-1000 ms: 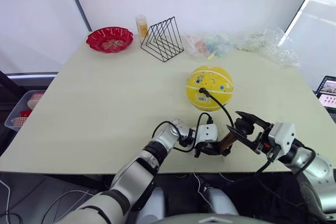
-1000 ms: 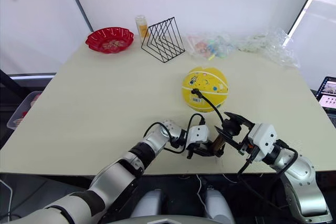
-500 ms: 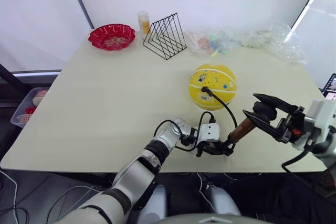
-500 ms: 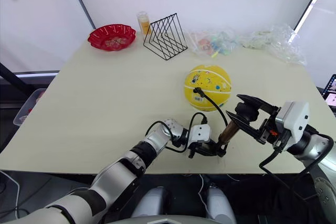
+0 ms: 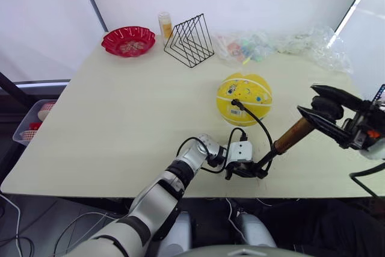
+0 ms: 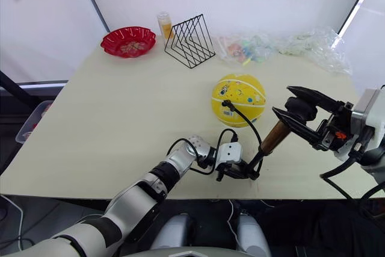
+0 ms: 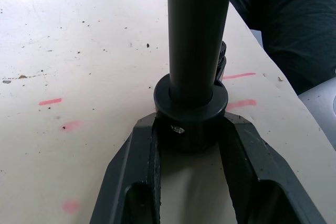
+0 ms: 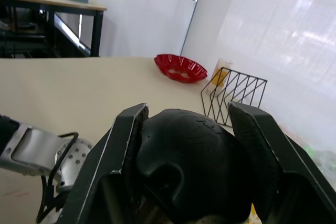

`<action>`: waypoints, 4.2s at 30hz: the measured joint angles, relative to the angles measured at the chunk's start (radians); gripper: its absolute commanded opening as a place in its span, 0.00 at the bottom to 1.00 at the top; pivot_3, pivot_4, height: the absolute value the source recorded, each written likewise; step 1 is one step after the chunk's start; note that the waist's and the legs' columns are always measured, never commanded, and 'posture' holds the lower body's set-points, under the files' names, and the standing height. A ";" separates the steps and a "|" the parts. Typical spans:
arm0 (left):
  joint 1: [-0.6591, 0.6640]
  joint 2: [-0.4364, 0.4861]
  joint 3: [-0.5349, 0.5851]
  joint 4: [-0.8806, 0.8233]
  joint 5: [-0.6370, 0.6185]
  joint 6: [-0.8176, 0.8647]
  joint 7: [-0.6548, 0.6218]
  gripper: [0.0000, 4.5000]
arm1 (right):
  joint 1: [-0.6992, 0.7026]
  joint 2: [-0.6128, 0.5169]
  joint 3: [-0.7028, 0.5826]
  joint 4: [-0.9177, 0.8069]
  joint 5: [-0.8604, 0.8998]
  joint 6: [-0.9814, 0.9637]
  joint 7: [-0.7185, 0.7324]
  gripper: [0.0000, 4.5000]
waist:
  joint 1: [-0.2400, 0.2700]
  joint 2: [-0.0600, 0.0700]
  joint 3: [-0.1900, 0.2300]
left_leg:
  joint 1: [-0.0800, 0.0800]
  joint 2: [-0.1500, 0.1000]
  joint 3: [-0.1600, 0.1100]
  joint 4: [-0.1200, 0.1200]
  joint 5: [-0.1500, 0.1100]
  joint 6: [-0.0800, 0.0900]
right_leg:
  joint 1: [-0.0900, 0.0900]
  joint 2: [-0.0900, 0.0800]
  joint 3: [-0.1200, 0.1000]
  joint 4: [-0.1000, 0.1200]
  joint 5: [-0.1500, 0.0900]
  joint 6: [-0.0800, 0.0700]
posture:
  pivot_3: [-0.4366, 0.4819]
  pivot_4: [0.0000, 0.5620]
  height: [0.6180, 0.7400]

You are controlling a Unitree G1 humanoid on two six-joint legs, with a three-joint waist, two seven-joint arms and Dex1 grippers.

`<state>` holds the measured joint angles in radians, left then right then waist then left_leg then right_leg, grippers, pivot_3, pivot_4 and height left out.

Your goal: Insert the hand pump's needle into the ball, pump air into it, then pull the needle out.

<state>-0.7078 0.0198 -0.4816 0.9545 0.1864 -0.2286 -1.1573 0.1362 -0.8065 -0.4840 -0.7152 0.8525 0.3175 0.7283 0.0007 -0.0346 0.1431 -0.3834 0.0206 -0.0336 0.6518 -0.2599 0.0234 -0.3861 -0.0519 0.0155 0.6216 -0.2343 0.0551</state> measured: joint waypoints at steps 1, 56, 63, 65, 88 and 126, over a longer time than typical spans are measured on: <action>0.001 0.000 -0.001 0.001 0.001 0.000 0.002 0.24 | 0.022 0.019 0.039 0.000 -0.046 -0.025 0.008 0.43 | 0.000 -0.001 -0.001 | 0.000 0.000 0.000 0.000 0.000 0.000 | 0.000 0.000 0.000 0.000 0.000 0.000 | 0.48 0.27 1.00; -0.005 -0.013 -0.001 0.008 0.005 0.000 -0.001 0.24 | 0.049 0.000 -0.052 0.004 0.057 0.011 0.002 0.43 | 0.012 -0.001 0.002 | -0.001 -0.001 -0.001 -0.001 0.000 0.000 | 0.000 0.000 0.000 -0.002 -0.001 0.000 | 0.48 0.27 1.00; 0.002 -0.002 0.000 0.008 0.005 0.000 0.008 0.24 | 0.085 0.129 0.129 0.046 -0.151 -0.115 0.008 0.43 | 0.005 -0.008 -0.005 | 0.003 0.001 -0.001 -0.002 0.000 0.000 | 0.002 -0.001 0.001 -0.002 -0.001 0.000 | 0.48 0.27 1.00; 0.004 0.003 0.000 0.008 0.005 0.000 0.007 0.24 | 0.096 0.168 0.194 0.088 -0.221 -0.172 0.015 0.43 | 0.002 -0.010 -0.009 | 0.003 0.002 -0.003 -0.003 0.000 0.000 | 0.002 -0.002 0.000 -0.002 -0.002 -0.001 | 0.48 0.27 1.00; 0.022 0.014 0.023 0.005 -0.009 -0.002 0.006 0.24 | 0.064 0.299 0.455 0.353 -0.504 -0.455 0.032 0.43 | -0.015 -0.008 -0.011 | 0.004 0.002 -0.003 -0.003 0.000 0.000 | 0.003 -0.002 0.000 -0.001 -0.002 -0.001 | 0.48 0.27 1.00; 0.400 0.549 0.363 -0.800 -0.551 0.187 -0.322 1.00 | 0.009 0.219 0.413 0.249 -0.417 -0.313 0.047 0.43 | -0.002 0.021 0.013 | -0.014 0.000 0.000 -0.003 0.000 0.000 | -0.015 0.003 0.002 0.002 0.000 -0.007 | 0.48 0.27 1.00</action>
<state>-0.3075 0.5691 -0.1188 0.1549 -0.3645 -0.0413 -1.4796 0.1450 -0.5874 -0.0713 -0.4660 0.4360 0.0044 0.7753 -0.0009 -0.0137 0.1561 -0.3971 0.0202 -0.0335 0.6490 -0.2596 0.0230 -0.4011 -0.0488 0.0176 0.6241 -0.2342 0.0483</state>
